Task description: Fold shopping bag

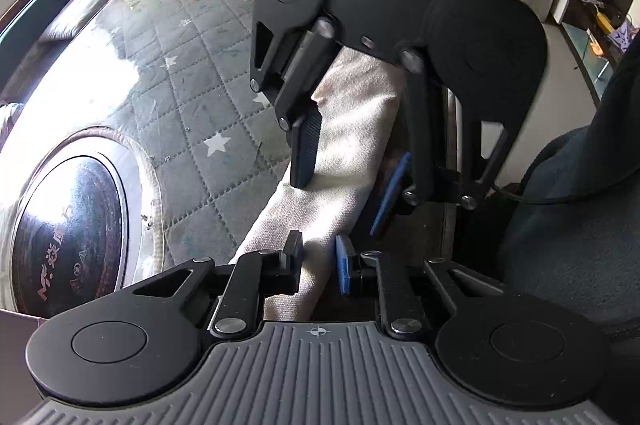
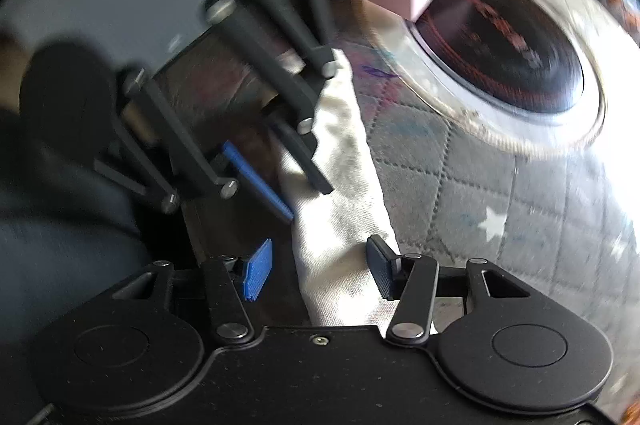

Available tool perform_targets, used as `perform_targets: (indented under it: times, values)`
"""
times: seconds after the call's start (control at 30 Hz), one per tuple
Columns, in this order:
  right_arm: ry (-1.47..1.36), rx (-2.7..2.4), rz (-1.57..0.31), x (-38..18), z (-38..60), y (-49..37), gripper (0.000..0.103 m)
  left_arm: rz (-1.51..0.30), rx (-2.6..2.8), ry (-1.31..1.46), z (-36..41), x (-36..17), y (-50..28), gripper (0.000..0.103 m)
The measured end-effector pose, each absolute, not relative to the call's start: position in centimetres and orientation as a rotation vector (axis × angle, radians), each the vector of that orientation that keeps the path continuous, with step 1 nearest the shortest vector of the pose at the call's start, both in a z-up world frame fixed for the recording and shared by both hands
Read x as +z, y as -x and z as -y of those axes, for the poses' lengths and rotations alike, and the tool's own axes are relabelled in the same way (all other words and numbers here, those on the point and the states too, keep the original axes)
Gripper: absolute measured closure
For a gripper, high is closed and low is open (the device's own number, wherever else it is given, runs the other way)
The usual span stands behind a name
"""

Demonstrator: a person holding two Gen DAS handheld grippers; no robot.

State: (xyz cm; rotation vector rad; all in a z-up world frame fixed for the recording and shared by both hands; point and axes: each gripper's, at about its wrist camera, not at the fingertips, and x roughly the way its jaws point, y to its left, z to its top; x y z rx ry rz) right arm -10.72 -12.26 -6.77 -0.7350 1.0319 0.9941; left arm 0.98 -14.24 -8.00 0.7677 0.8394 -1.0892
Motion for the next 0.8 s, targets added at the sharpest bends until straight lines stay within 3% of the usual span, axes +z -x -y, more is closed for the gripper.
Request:
perform_targets:
  times: [0.2,0.3,0.4,0.5,0.63,0.8]
  values:
    - [0.903,0.955,-0.882,-7.9,11.8,13.1,0.048,-0.846,-1.074,-0.688,13.9,-7.1,-2.6,0.087]
    - [0.866,0.913,-0.885,-7.8,12.0,12.2,0.067,-0.825,-1.065,-0.682,14.0,-6.7,-2.9,0.087]
    - [0.760,0.908,-0.950,-7.3,12.4,10.2,0.068,-0.796,-1.058,-0.689,14.0,-6.3,-3.1,0.086]
    - [0.682,0.926,-1.005,-7.0,12.7,8.7,0.068,-0.750,-1.063,-0.744,13.2,-6.2,-1.6,0.081]
    - [0.593,0.955,-1.067,-6.9,13.5,6.8,0.068,-0.734,-1.054,-0.786,12.7,-6.4,-1.3,0.065]
    - [0.538,0.992,-1.115,-7.0,13.9,5.5,0.068,-0.715,-1.056,-0.877,12.2,-7.5,-1.9,0.060]
